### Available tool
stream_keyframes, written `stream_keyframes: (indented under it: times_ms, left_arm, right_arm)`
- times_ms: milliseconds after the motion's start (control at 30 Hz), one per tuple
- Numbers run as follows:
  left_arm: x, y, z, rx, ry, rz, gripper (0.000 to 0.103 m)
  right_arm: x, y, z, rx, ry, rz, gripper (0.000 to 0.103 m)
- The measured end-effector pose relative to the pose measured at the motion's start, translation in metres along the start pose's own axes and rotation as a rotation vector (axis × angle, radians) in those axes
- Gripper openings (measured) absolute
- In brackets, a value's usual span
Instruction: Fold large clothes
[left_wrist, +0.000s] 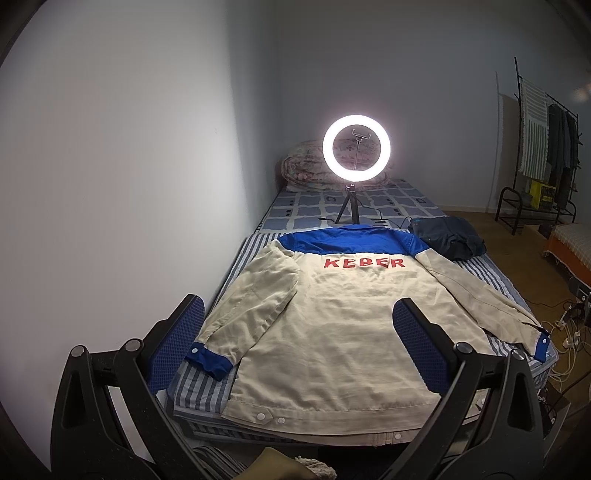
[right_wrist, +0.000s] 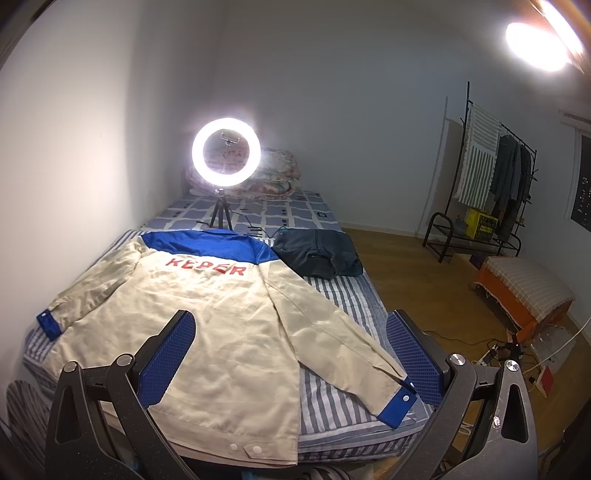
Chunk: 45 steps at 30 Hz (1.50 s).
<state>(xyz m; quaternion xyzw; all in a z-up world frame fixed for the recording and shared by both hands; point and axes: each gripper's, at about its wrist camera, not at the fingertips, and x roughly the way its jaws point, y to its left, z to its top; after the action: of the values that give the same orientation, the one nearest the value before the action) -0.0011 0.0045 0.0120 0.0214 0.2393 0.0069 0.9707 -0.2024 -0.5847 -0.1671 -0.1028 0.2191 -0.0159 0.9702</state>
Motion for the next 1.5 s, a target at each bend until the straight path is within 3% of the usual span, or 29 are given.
stream_keyframes:
  times_ms: [433,967,1133,1400,1500]
  left_arm:
    - [0.006,0.008,-0.006,0.000,0.003,0.013,0.103]
    - [0.019,0.044,-0.046,0.003,0.032,0.096,0.103]
    - [0.011,0.070,-0.055,-0.018,0.039,0.130,0.103]
    - [-0.003,0.106,-0.078,-0.054,0.063,0.167,0.103]
    - [-0.004,0.112,-0.088,-0.053,0.081,0.173,0.100]
  right_arm:
    - [0.004,0.017,0.000,-0.009,0.024,-0.072,0.103]
    - [0.022,0.074,0.014,-0.034,0.034,-0.003,0.103]
    - [0.031,0.106,0.028,-0.053,0.018,0.100,0.103]
    - [0.055,0.191,0.065,-0.134,-0.071,0.386,0.103]
    - [0.076,0.227,0.074,-0.143,-0.016,0.519,0.102]
